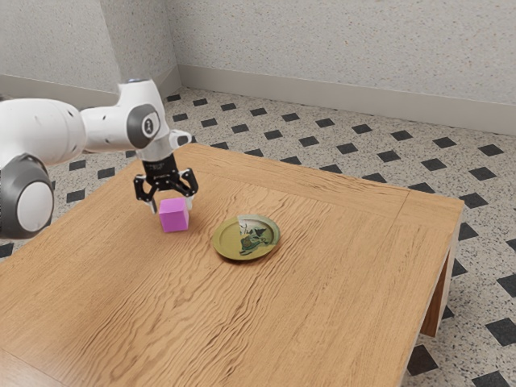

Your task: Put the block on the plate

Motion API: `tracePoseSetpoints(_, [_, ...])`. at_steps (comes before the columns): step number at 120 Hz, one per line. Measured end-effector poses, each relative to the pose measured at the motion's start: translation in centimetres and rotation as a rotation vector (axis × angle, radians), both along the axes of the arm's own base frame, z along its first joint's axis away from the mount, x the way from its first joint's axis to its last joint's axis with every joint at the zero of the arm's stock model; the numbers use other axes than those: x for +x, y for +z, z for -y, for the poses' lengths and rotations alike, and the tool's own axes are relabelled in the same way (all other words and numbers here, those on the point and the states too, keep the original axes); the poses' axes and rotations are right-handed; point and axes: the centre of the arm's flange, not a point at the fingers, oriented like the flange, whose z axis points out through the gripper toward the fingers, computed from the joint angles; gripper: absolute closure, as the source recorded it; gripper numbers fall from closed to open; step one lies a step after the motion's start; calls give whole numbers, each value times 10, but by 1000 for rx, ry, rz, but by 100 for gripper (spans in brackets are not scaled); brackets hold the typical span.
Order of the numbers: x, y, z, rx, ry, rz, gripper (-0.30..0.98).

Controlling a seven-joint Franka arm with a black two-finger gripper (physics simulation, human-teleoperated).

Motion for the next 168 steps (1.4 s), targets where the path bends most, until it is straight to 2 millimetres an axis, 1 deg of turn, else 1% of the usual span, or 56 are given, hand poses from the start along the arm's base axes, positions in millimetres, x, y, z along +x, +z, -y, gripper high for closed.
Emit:
tracePoseSetpoints(19, [3,-8,-4,4,24,2,0])
tracePoseSetpoints(29, [4,-17,-9,1,37,5,0])
tracePoseSetpoints(55, [15,-28,-15,18,41,30,0])
tracePoseSetpoints(71, [17,-37,-19,20,44,30,0])
tracePoseSetpoints(85, [16,-45,-24,24,46,23,6])
tracePoseSetpoints(95, [16,-47,-25,31,43,20,14])
tracePoseSetpoints(106, [16,-46,-26,39,38,21,21])
tracePoseSetpoints(115, [16,-46,-26,43,36,21,24])
tracePoseSetpoints(151, [17,-38,-19,60,20,26,28])
tracePoseSetpoints(158, [17,-30,-15,64,14,33,28])
tracePoseSetpoints(165, [18,-20,-4,67,0,44,28])
tracePoseSetpoints(168, [18,-12,1,68,-7,51,28])
